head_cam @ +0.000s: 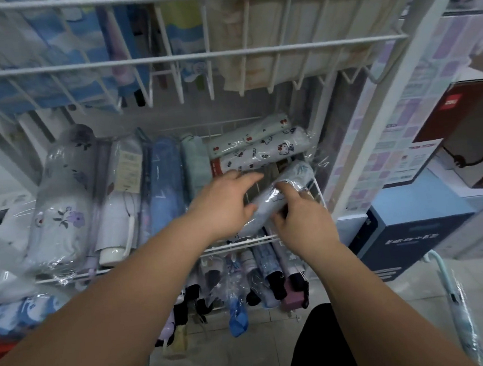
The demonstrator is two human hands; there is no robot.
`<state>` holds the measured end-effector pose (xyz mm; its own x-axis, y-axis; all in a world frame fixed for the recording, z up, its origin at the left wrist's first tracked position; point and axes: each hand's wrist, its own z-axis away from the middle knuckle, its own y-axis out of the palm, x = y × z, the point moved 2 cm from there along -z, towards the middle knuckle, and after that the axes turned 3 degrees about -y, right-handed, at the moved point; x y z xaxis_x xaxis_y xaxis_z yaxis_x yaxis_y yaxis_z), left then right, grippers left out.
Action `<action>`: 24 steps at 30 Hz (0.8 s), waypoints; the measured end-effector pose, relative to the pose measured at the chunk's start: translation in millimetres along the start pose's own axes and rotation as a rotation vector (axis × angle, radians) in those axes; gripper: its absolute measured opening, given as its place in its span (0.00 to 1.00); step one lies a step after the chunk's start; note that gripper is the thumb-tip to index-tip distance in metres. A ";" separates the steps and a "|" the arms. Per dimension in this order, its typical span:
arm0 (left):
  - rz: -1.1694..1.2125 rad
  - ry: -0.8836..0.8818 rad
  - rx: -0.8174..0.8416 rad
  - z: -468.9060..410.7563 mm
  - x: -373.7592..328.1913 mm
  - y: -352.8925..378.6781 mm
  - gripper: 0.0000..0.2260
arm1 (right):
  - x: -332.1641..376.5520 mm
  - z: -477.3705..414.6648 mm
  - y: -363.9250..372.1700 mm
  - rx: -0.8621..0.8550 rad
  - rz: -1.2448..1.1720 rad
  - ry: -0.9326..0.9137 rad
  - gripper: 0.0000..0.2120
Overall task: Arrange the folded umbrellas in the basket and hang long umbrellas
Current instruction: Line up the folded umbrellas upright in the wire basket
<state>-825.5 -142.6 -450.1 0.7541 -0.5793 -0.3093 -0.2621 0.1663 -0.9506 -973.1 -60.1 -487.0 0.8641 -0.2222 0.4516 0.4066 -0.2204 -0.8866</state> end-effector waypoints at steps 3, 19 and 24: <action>0.168 -0.045 0.101 -14.3 -8.0 22.4 0.33 | -9.3 -5.6 -4.1 -0.012 -0.194 0.001 0.25; 0.475 -0.040 -0.007 -17.6 9.4 40.6 0.39 | -17.0 2.9 -17.1 -0.108 -0.902 -0.058 0.24; 0.785 -0.064 -0.189 -15.0 11.8 22.8 0.38 | 6.0 -6.2 -10.5 0.026 -0.985 -0.092 0.27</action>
<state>-831.7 -157.6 -475.1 0.3391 -0.3020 -0.8909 -0.8224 0.3646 -0.4367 -974.0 -65.1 -474.4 0.1555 0.1243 0.9800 0.9617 -0.2459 -0.1214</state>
